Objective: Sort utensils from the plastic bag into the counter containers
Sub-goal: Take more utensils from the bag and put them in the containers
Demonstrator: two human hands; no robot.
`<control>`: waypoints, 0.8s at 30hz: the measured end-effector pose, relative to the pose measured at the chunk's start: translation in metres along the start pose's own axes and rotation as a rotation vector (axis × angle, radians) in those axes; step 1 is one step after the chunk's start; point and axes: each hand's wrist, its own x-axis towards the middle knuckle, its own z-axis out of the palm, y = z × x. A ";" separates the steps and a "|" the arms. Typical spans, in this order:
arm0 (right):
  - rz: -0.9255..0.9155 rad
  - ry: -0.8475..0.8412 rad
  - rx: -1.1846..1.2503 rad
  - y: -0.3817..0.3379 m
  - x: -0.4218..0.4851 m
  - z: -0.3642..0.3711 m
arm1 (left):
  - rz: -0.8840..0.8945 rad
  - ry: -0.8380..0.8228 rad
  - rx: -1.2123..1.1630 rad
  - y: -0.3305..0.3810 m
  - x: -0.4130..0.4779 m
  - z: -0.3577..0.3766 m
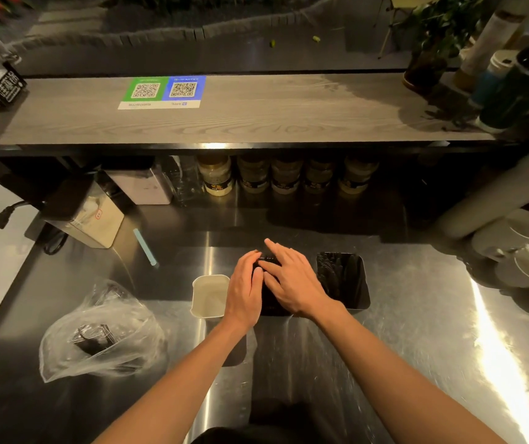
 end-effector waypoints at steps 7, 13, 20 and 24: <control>0.074 0.032 0.077 -0.003 -0.013 0.005 | -0.005 -0.010 -0.036 0.001 -0.002 -0.001; 0.051 -0.016 -0.085 -0.001 -0.017 0.016 | 0.002 -0.049 0.028 0.000 -0.005 0.001; 0.032 -0.059 -0.123 -0.002 -0.019 0.029 | -0.064 -0.042 0.031 0.000 -0.007 0.004; 0.032 0.025 -0.122 -0.008 -0.021 0.027 | -0.059 -0.023 -0.032 -0.001 -0.011 0.001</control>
